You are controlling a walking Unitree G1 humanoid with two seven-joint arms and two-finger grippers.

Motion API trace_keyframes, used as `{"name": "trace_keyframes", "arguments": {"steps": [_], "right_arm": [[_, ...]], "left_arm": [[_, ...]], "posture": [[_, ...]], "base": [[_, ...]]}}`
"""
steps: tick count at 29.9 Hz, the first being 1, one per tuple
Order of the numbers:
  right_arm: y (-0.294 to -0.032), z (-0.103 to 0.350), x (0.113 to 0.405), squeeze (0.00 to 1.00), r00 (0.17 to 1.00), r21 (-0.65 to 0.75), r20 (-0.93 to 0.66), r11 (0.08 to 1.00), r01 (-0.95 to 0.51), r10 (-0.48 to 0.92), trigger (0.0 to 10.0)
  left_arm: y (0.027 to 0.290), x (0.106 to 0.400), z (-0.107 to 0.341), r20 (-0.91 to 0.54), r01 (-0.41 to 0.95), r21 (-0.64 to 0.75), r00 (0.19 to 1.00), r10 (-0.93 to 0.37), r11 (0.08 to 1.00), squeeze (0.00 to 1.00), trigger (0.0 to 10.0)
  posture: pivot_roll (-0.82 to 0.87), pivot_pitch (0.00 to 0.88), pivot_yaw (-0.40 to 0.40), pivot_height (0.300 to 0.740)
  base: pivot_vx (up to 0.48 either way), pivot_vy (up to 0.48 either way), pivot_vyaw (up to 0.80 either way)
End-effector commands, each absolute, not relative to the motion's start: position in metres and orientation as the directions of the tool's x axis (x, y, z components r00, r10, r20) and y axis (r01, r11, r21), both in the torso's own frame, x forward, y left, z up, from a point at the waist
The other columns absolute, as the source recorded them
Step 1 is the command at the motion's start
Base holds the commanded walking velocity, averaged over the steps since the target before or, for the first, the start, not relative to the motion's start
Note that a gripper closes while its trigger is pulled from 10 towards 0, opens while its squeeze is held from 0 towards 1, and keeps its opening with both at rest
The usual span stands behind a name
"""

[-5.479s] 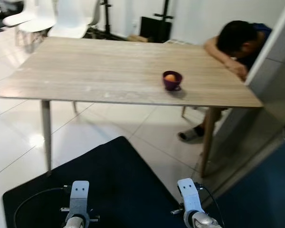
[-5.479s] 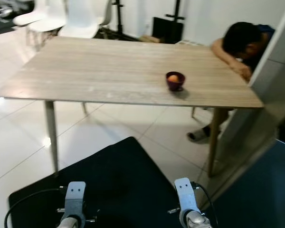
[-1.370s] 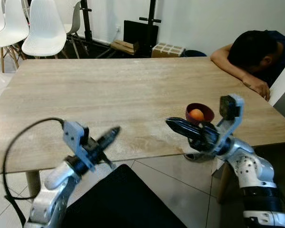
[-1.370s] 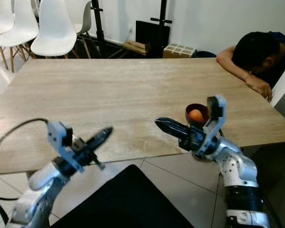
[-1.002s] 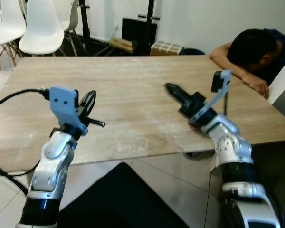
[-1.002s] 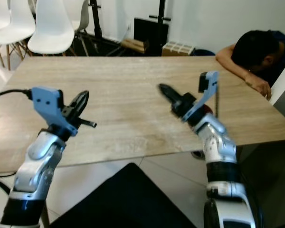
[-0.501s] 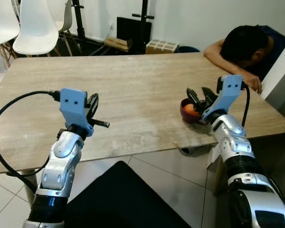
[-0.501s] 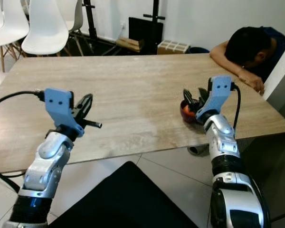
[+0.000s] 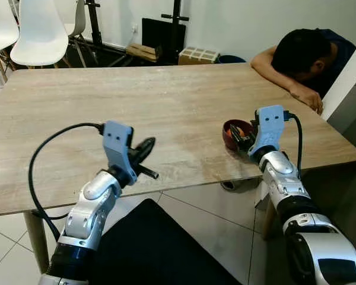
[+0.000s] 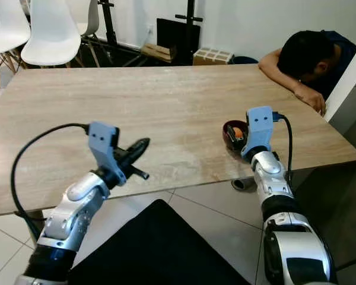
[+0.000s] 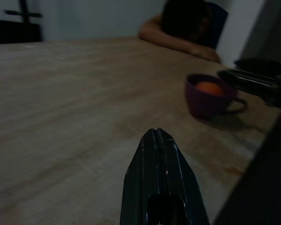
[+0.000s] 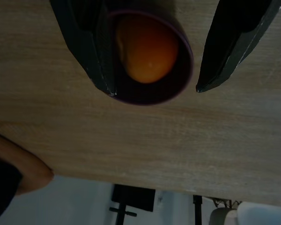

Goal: Restocking fridge

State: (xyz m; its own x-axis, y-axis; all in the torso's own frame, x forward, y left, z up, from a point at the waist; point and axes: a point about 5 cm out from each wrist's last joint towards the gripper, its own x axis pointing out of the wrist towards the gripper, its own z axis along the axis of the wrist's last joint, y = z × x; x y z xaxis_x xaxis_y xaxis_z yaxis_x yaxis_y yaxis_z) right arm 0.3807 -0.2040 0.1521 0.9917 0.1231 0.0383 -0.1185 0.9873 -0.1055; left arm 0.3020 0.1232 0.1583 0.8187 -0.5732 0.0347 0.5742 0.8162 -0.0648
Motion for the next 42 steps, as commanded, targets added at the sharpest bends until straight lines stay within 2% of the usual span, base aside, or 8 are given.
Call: {"name": "trace_keyframes", "arguments": {"steps": [1,4,7,10,19,29,42], "right_arm": [[-0.209,0.152,0.381,0.0,0.994,-0.099,0.043,0.991,-0.095,0.099,10.0],[-0.21,0.152,0.382,0.0,0.995,-0.098,0.044,0.991,-0.088,0.093,10.0],[-0.211,0.154,0.382,0.0,0.995,-0.085,0.054,0.993,-0.079,0.084,10.0],[-0.212,0.153,0.383,0.0,0.995,-0.086,0.048,0.993,-0.081,0.086,10.0],[-0.211,0.152,0.382,0.0,0.992,-0.081,0.04,0.99,-0.119,0.122,10.0],[-0.214,0.146,0.379,0.0,0.973,0.045,0.025,0.972,-0.229,0.228,10.0],[-0.227,0.139,0.373,0.0,0.965,0.025,-0.02,0.965,-0.261,0.262,10.0]], "left_arm": [[0.12,0.3,0.15,-0.029,0.616,-0.09,0.784,-0.62,0.783,0.0,10.0],[0.117,0.299,0.147,-0.058,0.65,-0.057,0.756,-0.652,0.758,0.0,10.0],[0.116,0.303,0.145,-0.122,0.675,0.044,0.735,-0.667,0.736,0.0,10.0],[0.116,0.305,0.145,-0.158,0.691,0.063,0.72,-0.676,0.72,0.0,10.0],[0.116,0.302,0.143,-0.191,0.719,0.056,0.688,-0.7,0.692,0.0,10.0],[0.114,0.296,0.14,-0.203,0.762,0.029,0.638,-0.743,0.647,0.0,10.0],[0.114,0.291,0.138,-0.217,0.784,0.014,0.609,-0.763,0.621,0.0,10.0]], "posture": [[-0.07,0.069,-0.064,0.731],[-0.07,0.068,-0.064,0.731],[-0.07,0.068,-0.061,0.731],[-0.06,0.069,-0.058,0.731],[-0.06,0.069,-0.055,0.731],[-0.06,0.067,-0.056,0.731],[-0.05,0.072,-0.053,0.731]], "base": [[0.0,0.0,0.0],[0.0,0.0,0.0],[0.0,0.0,0.0],[0.0,0.0,0.0],[0.0,0.0,0.0],[0.0,0.0,0.0],[0.0,0.0,0.0]]}}
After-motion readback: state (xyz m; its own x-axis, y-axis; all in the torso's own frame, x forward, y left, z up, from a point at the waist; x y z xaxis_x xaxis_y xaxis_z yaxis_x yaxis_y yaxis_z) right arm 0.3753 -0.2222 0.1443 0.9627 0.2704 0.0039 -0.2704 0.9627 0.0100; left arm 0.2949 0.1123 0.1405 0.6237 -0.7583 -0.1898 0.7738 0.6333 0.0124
